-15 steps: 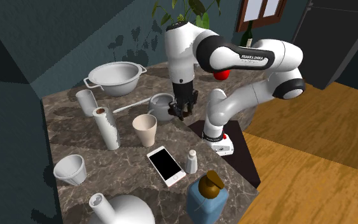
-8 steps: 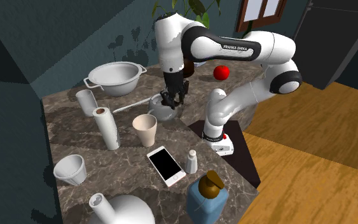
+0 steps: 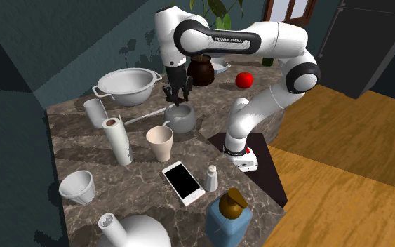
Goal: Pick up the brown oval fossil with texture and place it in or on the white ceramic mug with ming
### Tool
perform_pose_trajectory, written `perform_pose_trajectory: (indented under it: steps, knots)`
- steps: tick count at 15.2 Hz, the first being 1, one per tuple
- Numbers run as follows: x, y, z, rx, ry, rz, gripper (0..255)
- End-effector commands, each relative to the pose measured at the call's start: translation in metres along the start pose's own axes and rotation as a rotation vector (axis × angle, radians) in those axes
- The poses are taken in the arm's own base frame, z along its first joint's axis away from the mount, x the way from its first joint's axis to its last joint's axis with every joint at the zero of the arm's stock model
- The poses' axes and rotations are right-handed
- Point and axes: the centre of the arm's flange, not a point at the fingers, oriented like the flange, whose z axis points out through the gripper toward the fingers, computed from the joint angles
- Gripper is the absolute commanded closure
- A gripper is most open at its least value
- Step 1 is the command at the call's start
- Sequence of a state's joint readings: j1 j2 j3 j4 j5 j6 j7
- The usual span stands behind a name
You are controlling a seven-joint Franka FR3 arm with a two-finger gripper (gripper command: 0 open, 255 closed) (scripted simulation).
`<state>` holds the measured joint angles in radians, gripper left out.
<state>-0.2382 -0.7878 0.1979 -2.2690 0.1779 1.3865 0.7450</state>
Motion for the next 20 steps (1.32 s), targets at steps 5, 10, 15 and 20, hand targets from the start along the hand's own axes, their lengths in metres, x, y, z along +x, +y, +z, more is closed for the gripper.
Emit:
perform_pose_trajectory:
  steps: [5, 10, 15, 20]
  knots:
    - [0.015, 0.000, 0.028, -0.001, 0.001, -0.001, 255]
    - [0.017, -0.001, 0.054, -0.001, 0.001, -0.001, 255]
    - [0.020, -0.002, 0.081, -0.001, 0.001, -0.001, 255]
    - [0.020, -0.002, 0.081, -0.001, 0.001, -0.001, 255]
